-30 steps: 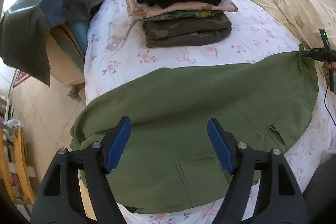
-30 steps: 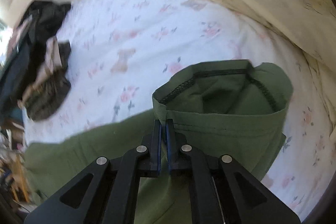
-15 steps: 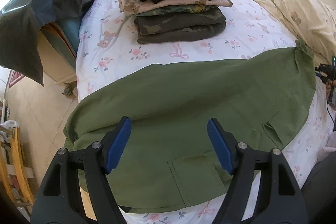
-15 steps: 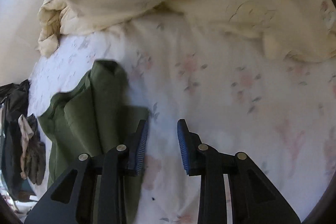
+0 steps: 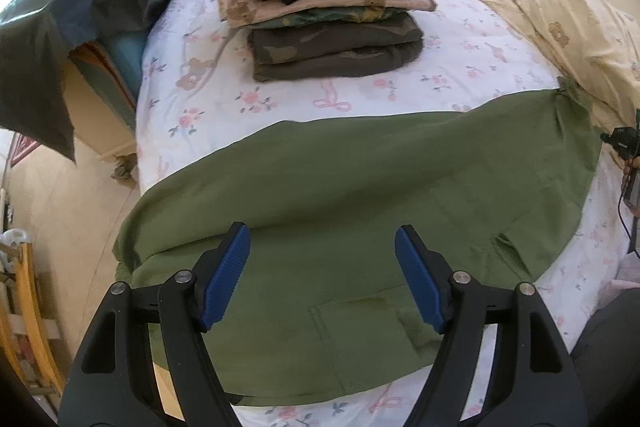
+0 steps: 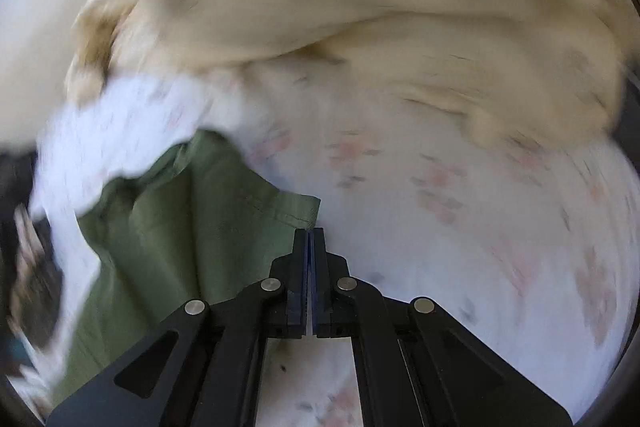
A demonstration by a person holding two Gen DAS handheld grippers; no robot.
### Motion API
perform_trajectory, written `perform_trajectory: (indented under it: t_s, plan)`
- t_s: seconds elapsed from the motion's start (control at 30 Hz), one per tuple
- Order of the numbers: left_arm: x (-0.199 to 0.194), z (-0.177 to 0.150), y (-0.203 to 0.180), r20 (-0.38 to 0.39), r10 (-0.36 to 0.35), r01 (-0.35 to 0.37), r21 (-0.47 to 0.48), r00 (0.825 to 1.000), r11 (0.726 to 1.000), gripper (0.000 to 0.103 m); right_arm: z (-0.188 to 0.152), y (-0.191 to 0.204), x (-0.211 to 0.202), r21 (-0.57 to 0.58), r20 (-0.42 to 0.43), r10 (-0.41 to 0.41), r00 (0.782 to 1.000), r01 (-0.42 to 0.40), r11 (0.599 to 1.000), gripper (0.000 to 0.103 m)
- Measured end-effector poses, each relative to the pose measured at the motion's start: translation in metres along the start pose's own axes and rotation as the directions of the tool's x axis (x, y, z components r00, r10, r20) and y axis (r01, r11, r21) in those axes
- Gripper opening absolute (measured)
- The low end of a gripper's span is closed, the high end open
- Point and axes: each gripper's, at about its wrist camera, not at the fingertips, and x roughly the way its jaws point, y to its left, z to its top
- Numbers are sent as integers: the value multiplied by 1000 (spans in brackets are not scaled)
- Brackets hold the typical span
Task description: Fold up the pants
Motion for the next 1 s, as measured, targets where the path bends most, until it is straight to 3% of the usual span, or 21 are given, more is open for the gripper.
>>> perform_trajectory:
  t_s: [0.07, 0.2, 0.27, 0.3, 0.37, 0.4, 0.43, 0.47, 0.53, 0.63, 0.73, 0.83, 1.0]
  plan:
    - [-5, -1, -6, 12, -23, 23, 21, 1000, 1000, 72, -7, -18, -9, 68, 7, -15, 1000, 15, 998, 0]
    - [-11, -6, -12, 15, -40, 39, 55, 999, 998, 72, -24, -37, -7, 102, -59, -147, 987, 153, 983, 0]
    - [-14, -7, -12, 18, -43, 41, 60, 999, 997, 72, -26, -40, -4, 112, -70, -156, 985, 163, 980, 0]
    - [-15, -7, -12, 21, -43, 42, 59, 999, 997, 72, -26, -37, -6, 97, -58, -176, 983, 181, 979, 0]
    - [-17, -6, -10, 28, -46, 45, 48, 999, 998, 72, -22, -33, -16, 63, -21, -290, 957, 291, 955, 0]
    - [-18, -5, -9, 31, -49, 47, 43, 998, 998, 72, -19, -30, -22, 59, 2, -302, 953, 301, 952, 1]
    - [-19, -5, -8, 33, -50, 49, 40, 998, 998, 72, -17, -29, -28, 70, 17, -294, 956, 292, 954, 7]
    - [-19, -4, -8, 36, -52, 51, 37, 998, 998, 72, -13, -26, -34, 92, 33, -237, 971, 233, 968, 6]
    - [-19, -4, -8, 38, -53, 51, 40, 998, 998, 72, -9, -19, -38, 100, 36, -72, 997, 68, 993, 8]
    - [-17, -4, -10, 35, -44, 42, 53, 998, 998, 72, -6, 8, -32, 45, 6, 40, 999, -40, 998, 37]
    - [-15, -5, -11, 30, -31, 29, 56, 999, 998, 72, -10, 41, -25, -15, -34, 143, 989, -143, 990, 41]
    - [-12, -2, -8, 33, -14, 12, 39, 999, 999, 72, -15, 83, -9, -129, -94, 135, 986, -146, 981, 41]
    - [-2, -3, 1, 14, 85, -85, 31, 996, 996, 72, -20, 112, 34, -249, -161, -48, 986, 7, 968, 39]
